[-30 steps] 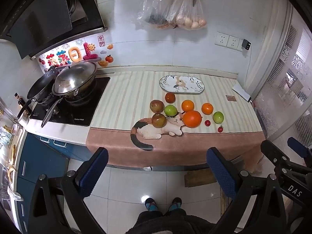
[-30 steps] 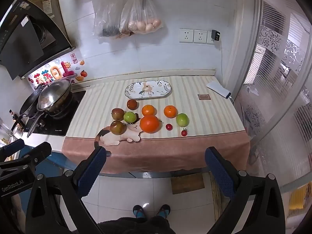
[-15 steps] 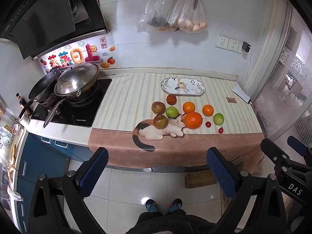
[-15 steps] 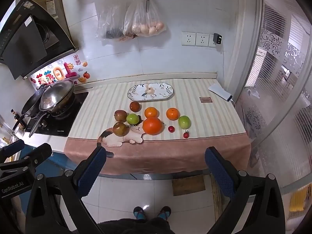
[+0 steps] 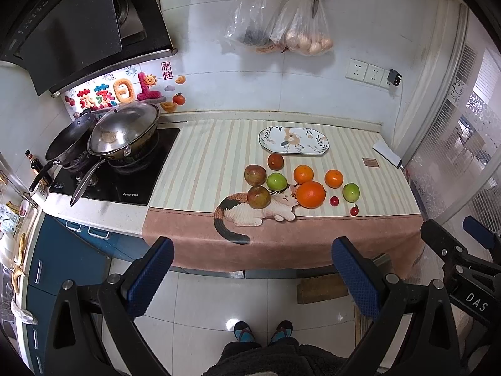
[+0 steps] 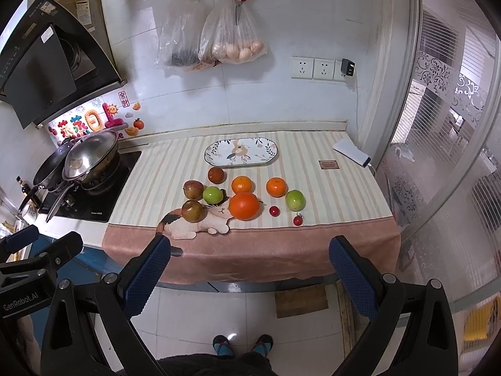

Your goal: Organize fruits

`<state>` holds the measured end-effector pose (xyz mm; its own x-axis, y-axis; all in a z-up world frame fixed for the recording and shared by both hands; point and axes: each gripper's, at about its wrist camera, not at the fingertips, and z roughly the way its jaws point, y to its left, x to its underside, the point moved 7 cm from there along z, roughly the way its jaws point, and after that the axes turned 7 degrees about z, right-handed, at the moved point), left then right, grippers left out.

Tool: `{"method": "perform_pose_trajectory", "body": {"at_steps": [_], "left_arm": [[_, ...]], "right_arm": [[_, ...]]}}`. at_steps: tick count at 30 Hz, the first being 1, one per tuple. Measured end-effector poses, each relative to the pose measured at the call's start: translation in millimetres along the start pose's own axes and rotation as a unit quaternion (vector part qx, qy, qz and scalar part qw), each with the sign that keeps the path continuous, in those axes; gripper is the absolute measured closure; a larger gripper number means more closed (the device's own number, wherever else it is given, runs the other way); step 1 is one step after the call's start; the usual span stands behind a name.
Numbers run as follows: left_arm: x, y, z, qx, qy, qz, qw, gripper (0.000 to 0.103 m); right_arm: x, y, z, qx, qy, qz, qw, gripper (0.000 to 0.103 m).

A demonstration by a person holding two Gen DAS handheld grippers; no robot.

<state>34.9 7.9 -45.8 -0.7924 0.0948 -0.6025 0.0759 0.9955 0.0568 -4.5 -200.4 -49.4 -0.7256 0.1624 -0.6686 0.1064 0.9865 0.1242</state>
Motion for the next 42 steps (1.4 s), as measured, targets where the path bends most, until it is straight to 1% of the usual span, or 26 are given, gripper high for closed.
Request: {"method": "perform_pose_trajectory", "body": {"at_steps": [14,20,42], "left_arm": [[-2.8,2.1,-0.3,0.000,-0.001,-0.001,1.0000,0.000],[-3.1,2.0,-0.9,-0.001,-0.002,0.000,1.0000,0.000],[-13.3,-2.6,-1.6,0.000,-0.010,0.005,0.9999,0.000]], "right_arm": [[-0.5,0.4,-1.4,0.000,-0.002,0.000,1.000,0.000],[-6.6,2.5,-5.9,-0.002,-0.004,-0.001,1.000,0.000],[-11.6,-0.9,-0.4,-0.006,-0.010,0.003,1.000,0.000]]}}
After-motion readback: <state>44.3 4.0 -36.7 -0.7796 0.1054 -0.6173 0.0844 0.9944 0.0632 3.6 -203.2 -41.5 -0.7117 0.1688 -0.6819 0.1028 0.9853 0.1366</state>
